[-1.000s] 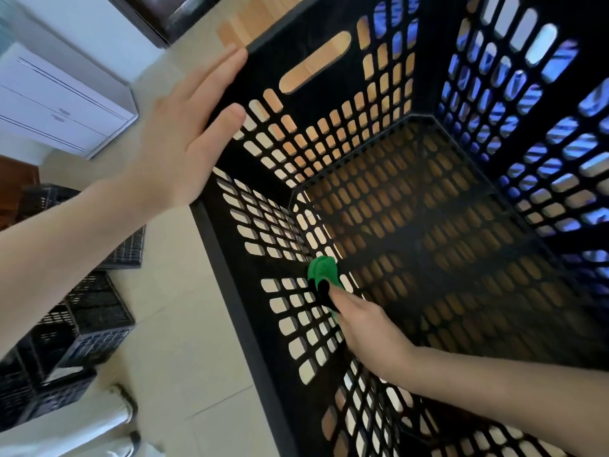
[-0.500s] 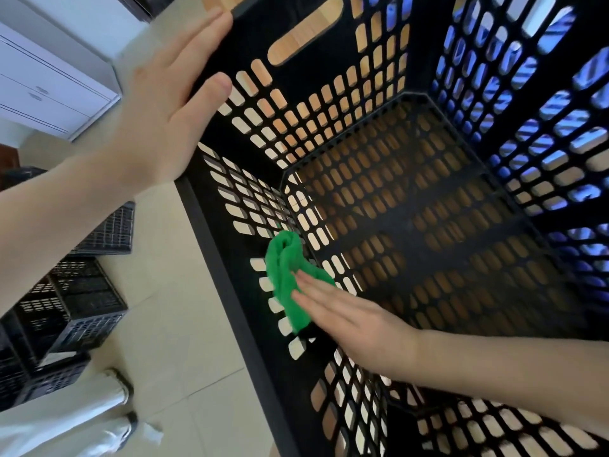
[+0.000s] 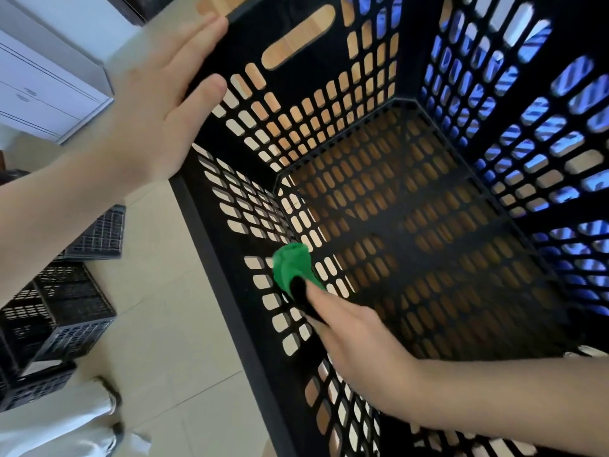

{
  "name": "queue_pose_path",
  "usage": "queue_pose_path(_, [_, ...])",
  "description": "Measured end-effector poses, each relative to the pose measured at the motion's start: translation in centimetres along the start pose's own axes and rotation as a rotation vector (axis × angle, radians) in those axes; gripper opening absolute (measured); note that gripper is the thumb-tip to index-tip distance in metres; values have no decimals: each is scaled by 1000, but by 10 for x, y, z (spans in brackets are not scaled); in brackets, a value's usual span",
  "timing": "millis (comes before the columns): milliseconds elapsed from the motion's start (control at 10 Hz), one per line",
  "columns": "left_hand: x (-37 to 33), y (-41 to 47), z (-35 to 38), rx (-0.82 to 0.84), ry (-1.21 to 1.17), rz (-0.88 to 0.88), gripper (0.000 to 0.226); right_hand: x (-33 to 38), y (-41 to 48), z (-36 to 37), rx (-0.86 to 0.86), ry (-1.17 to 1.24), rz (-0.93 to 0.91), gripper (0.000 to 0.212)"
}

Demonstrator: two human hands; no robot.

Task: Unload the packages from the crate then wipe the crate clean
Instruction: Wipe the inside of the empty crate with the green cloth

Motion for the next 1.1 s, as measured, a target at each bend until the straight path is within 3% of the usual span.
queue_pose_path(100, [1, 0, 0, 5, 8, -6, 54, 41, -12, -12, -39, 9, -211, 76])
queue_pose_path(300, [0, -1, 0, 8, 33, 21, 56, 46, -27, -15, -25, -208, -560, 55])
queue_pose_path(400, [-1, 0, 0, 0, 8, 4, 56, 12, -34, -2, 21, -353, -508, 69])
queue_pose_path(500, [-3, -1, 0, -14, 2, 16, 56, -30, -35, 16, 109, -532, -317, 94])
queue_pose_path(600, [-3, 0, 1, -18, -11, 12, 56, -67, -26, 30, 196, -443, -15, 92])
queue_pose_path(700, [-3, 1, 1, -22, -10, 7, 56, -90, -15, 37, 242, -326, 304, 72])
queue_pose_path(800, [-4, 1, 2, -28, -9, 21, 55, -80, -15, 34, 167, -319, 350, 63])
queue_pose_path(900, [-3, 2, 2, -23, -4, 33, 55, -46, -34, 27, 175, -243, 284, 62])
queue_pose_path(1000, [-4, 3, 2, -17, 6, 39, 57, -18, -49, 7, 139, -175, 61, 70])
queue_pose_path(1100, [-6, 1, 2, -12, -10, -3, 54, -34, -158, 52, 245, -438, -127, 72])
Point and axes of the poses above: each hand's wrist, its own y-axis towards the middle knuckle, its own z-axis out of the palm, x = y × z, the point moved 6 cm from there along y, towards the middle knuckle, and after that the axes turned 11 degrees about -y, right-handed, at the moved point
